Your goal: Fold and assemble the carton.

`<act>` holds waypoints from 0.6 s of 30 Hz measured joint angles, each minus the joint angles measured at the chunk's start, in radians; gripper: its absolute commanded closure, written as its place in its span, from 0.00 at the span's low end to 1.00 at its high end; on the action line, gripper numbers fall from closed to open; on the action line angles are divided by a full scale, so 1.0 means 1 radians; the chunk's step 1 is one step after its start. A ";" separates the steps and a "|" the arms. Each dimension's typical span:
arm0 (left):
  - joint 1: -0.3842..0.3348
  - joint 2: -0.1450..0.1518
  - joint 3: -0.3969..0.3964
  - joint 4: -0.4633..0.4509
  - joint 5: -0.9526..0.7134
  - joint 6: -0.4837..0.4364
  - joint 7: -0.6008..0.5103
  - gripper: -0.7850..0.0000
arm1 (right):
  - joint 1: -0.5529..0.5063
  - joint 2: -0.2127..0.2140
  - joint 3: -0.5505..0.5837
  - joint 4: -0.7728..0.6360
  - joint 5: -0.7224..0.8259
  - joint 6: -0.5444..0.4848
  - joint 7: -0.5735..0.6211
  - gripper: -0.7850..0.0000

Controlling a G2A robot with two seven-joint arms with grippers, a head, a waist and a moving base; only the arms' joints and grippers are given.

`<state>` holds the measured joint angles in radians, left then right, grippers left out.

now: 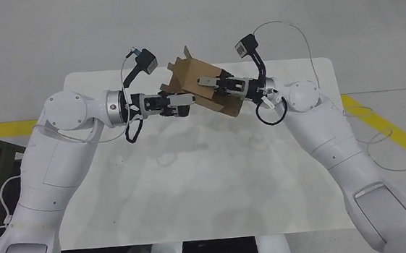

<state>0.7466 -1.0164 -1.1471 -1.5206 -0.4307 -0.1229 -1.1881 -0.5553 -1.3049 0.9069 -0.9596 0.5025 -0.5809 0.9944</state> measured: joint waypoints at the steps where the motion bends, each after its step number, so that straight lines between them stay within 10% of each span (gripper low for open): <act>1: 0.002 0.002 -0.007 0.003 0.002 -0.003 -0.001 0.00 | 0.001 0.002 0.006 0.007 0.002 0.010 0.016 1.00; 18: 0.075 0.046 -0.138 0.016 0.283 -0.164 0.047 0.00 | -0.018 0.041 0.101 -0.003 0.075 0.083 0.288 1.00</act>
<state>0.8213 -0.9703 -1.2854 -1.5047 -0.1482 -0.2868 -1.1408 -0.5735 -1.2639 1.0082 -0.9629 0.5773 -0.4983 1.2820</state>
